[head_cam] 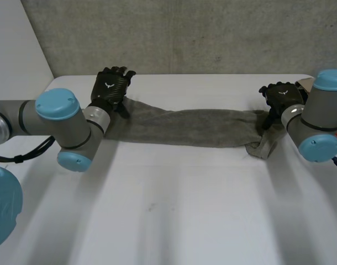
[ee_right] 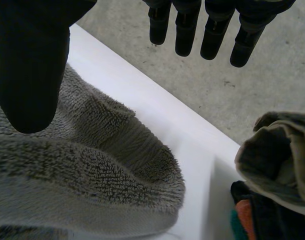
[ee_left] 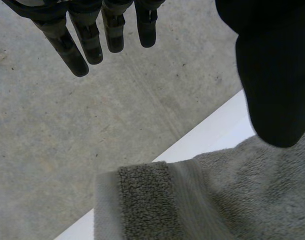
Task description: Fold the laundry.
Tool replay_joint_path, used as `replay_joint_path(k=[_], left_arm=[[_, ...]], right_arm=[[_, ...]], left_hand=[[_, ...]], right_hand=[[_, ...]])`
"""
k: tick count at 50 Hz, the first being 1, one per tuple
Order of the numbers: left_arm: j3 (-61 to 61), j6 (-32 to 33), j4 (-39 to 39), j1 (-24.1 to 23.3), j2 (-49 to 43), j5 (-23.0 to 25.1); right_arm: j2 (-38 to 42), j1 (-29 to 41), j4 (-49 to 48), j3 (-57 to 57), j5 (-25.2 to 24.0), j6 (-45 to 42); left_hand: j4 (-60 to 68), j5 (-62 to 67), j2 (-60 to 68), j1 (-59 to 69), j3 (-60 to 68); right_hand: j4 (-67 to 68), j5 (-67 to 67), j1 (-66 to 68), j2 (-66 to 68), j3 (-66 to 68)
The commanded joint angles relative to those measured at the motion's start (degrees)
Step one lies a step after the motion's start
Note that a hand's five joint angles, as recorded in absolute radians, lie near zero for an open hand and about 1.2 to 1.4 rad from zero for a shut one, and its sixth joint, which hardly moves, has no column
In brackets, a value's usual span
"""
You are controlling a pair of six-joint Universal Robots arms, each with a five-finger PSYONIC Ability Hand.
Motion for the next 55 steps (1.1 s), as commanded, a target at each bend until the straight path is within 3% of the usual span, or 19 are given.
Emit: replay_joint_path(k=[1, 8, 10, 13, 17, 25, 33, 36, 46, 47, 48, 51, 55], left_arm=[[-2.20, -3.17, -0.47, 0.63, 2.95, 0.44], [-5.27, -5.29, -0.47, 0.80, 6.29, 1.23], [-5.63, -5.46, -0.47, 0.80, 6.64, 1.23], [-6.24, -5.46, -0.56, 0.80, 7.26, 1.14], [-6.25, -5.11, -1.00, 0.98, 7.26, 0.88], [-3.26, -5.38, -3.46, 1.86, 6.29, 0.53], [3.32, -4.85, -9.25, 1.59, 2.87, 0.44], [6.14, -4.50, -11.37, 1.42, 0.94, 0.61], [12.83, -3.09, -19.63, -1.22, -5.66, 3.69], [13.00, -2.57, -20.16, -1.57, -6.01, 3.86], [13.35, -1.43, -20.86, -2.18, -6.45, 3.43], [13.62, -0.02, -20.87, -2.27, -6.37, 1.33], [13.62, 0.25, -19.73, -2.45, -4.44, -4.65]], right_arm=[[7.49, 0.13, 6.39, -12.36, 0.28, 2.93], [14.70, 0.13, 11.41, -23.18, 0.72, 3.46], [16.46, 0.13, 12.20, -25.55, 0.72, 3.46], [17.08, 0.13, 12.90, -26.79, 0.72, 3.55], [14.11, 0.66, 13.52, -25.92, 1.07, 3.55], [-3.20, 5.05, 13.26, -11.70, -1.65, 1.62], [-30.41, 10.23, 4.93, 12.46, -15.87, 0.99], [-40.45, 11.90, 0.96, 19.68, -18.79, 4.06], [-54.19, 13.23, -1.16, 27.08, -21.96, 15.23], [-54.37, 13.05, -1.25, 27.26, -22.22, 15.76], [-54.28, 12.79, -1.42, 27.70, -22.40, 16.20], [-53.15, 12.26, -1.51, 27.88, -22.40, 15.68], [-48.32, 10.51, -1.16, 27.44, -21.78, 13.05]], left_hand=[[-0.54, -1.90, -0.54, -0.16, -0.93], [-0.54, -1.90, -0.54, -0.16, -0.93], [-0.70, -2.07, -0.71, -0.33, -1.10], [-0.87, -2.24, -0.88, -0.50, -1.27], [-1.08, -2.45, -1.09, -0.71, -1.48], [-1.08, -2.45, -1.09, -0.71, -1.48], [-1.08, -2.45, -1.09, -0.71, -1.48], [-1.08, -2.45, -1.09, -0.71, -1.48], [-1.08, -2.45, -1.09, -0.71, -1.48], [5.62, 4.25, 5.61, 5.99, 5.22], [28.67, 27.30, 28.66, 29.04, 28.27], [68.82, 67.45, 68.81, 69.19, 68.42], [68.92, 67.55, 68.91, 69.29, 68.52]], right_hand=[[5.62, 4.78, 5.86, 5.84, 5.25], [14.52, 13.68, 14.76, 14.74, 14.15], [27.61, 26.77, 27.85, 27.83, 27.25], [59.69, 58.84, 59.92, 59.90, 59.32], [64.18, 63.34, 64.42, 64.40, 63.82], [64.18, 63.34, 64.42, 64.40, 63.82], [64.18, 63.34, 64.42, 64.40, 63.82], [64.18, 63.34, 64.42, 64.40, 63.82], [64.18, 63.34, 64.42, 64.40, 63.82], [64.18, 63.34, 64.42, 64.40, 63.82], [64.18, 63.34, 64.42, 64.40, 63.82], [64.18, 63.34, 64.42, 64.40, 63.82], [64.18, 63.34, 64.42, 64.40, 63.82]])
